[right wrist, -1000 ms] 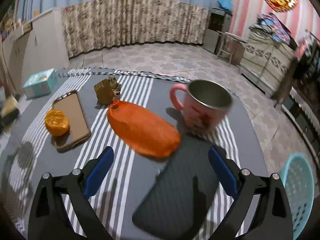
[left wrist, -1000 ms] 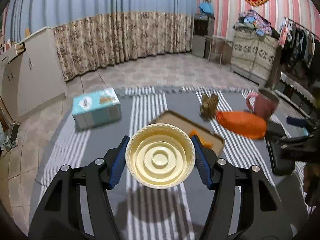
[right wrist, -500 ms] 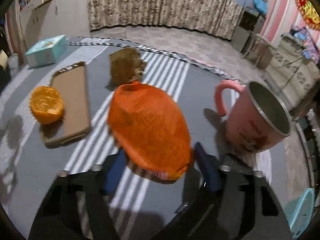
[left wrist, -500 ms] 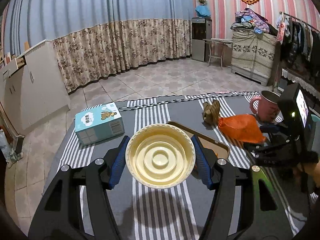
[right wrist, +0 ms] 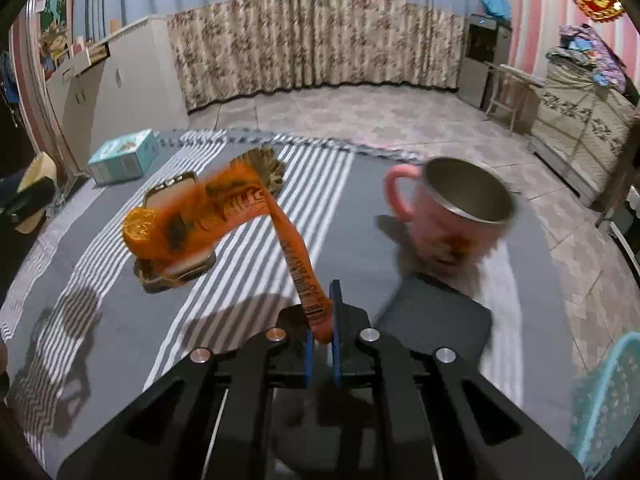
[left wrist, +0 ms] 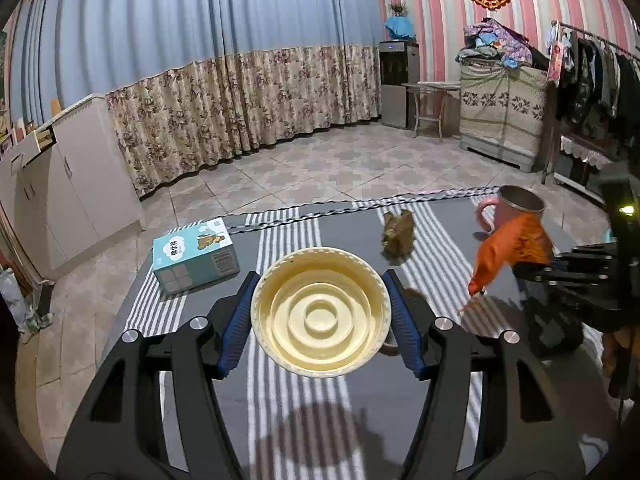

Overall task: Collect trash
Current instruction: 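Grasp the orange cloth bag with the right tool and lift it, then drop the lid from the left tool while the right tool drops the orange bag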

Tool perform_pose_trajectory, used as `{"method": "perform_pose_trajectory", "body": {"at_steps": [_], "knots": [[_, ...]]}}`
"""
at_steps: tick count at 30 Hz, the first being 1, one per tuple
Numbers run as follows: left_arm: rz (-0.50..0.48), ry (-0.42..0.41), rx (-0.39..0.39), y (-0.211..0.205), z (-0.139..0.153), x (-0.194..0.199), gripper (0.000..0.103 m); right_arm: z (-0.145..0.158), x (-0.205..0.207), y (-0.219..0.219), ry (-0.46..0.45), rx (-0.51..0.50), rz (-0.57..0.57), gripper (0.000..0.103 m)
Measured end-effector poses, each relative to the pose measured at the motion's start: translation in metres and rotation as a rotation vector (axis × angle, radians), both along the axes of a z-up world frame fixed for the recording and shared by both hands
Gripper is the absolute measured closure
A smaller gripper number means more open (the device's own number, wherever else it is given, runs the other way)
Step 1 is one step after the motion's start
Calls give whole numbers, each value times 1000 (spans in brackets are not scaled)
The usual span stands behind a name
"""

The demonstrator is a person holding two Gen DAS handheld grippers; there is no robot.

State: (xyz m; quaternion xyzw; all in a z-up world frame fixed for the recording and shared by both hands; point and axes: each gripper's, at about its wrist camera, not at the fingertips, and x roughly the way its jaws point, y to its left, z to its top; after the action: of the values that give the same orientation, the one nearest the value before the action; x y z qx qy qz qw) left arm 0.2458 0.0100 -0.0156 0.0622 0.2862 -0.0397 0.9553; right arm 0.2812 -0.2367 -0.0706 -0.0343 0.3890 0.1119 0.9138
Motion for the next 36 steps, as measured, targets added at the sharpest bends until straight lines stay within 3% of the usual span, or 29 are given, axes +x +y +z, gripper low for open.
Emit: {"method": "perform_pose_trajectory", "body": {"at_steps": [8, 15, 24, 36], "knots": [[-76, -32, -32, -46, 20, -29, 43, 42, -75, -66, -71, 22, -118, 96], [-189, -44, -54, -119, 23, -52, 43, 63, -132, -147, -118, -11, -294, 96], [-331, -25, -66, -222, 13, -63, 43, 41, -164, -265, -82, 46, -513, 96], [-509, 40, -120, -358, -8, -63, 43, 20, -175, -335, -76, 101, -635, 96]]}}
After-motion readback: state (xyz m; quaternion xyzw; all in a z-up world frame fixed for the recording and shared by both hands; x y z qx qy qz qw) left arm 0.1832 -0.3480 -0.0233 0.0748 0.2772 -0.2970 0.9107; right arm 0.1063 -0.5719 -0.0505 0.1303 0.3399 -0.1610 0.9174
